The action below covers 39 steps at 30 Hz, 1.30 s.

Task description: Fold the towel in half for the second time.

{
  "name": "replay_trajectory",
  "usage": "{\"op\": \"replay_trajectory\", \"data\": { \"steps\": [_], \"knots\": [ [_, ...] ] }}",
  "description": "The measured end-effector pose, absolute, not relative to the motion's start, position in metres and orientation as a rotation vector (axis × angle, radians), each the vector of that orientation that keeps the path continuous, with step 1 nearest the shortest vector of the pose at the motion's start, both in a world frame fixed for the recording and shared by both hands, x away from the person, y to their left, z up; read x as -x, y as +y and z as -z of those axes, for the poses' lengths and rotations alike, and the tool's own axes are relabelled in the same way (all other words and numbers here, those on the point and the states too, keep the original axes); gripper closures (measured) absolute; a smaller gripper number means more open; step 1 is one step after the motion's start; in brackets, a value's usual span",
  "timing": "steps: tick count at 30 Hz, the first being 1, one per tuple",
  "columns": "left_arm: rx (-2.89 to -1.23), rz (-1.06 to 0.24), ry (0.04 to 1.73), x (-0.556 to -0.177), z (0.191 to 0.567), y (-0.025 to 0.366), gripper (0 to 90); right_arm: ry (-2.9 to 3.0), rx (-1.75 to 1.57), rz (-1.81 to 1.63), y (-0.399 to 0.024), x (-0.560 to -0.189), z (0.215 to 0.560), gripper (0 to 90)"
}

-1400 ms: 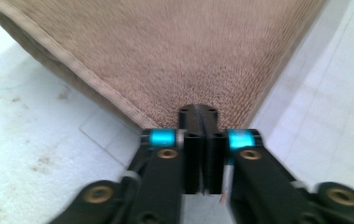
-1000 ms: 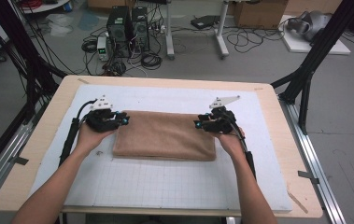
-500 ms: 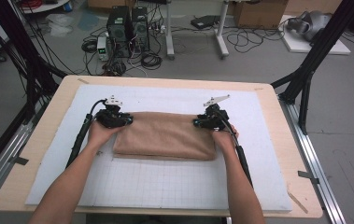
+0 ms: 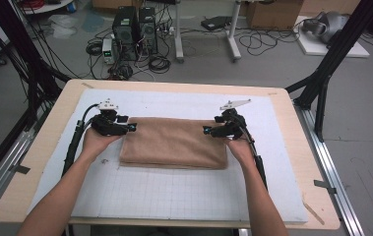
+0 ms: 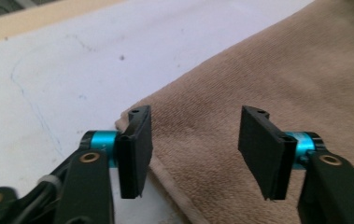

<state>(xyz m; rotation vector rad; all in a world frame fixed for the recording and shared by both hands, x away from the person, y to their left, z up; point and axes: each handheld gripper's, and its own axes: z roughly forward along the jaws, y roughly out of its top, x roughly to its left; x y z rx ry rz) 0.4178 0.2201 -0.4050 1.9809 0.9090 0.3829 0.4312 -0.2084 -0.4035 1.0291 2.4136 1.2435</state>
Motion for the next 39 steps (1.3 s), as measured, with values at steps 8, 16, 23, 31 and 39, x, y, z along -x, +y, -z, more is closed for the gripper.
{"op": "replay_trajectory", "data": {
  "steps": [8, 16, 23, 31, 39],
  "knots": [
    [-1.983, -0.373, 0.863, -0.394, 0.403, 0.223, 25.7, 2.394, -1.037, -1.313, -0.218, -0.414, 0.398, 18.3],
    [-1.995, -0.347, 0.838, -0.377, 0.404, 0.23, 19.4, 2.376, -1.032, -1.304, -0.229, -0.397, 0.395, 14.0],
    [-1.997, -0.347, 0.833, -0.369, 0.404, 0.235, 18.2, 2.357, -1.05, -1.311, -0.239, -0.387, 0.396, 12.3],
    [-1.991, -0.354, 0.823, -0.359, 0.4, 0.239, 18.0, 2.353, -1.06, -1.309, -0.251, -0.374, 0.399, 12.0],
    [-2.003, -0.365, 0.802, -0.349, 0.393, 0.239, 17.1, 2.333, -1.078, -1.322, -0.265, -0.36, 0.399, 12.0]
  ]
}}
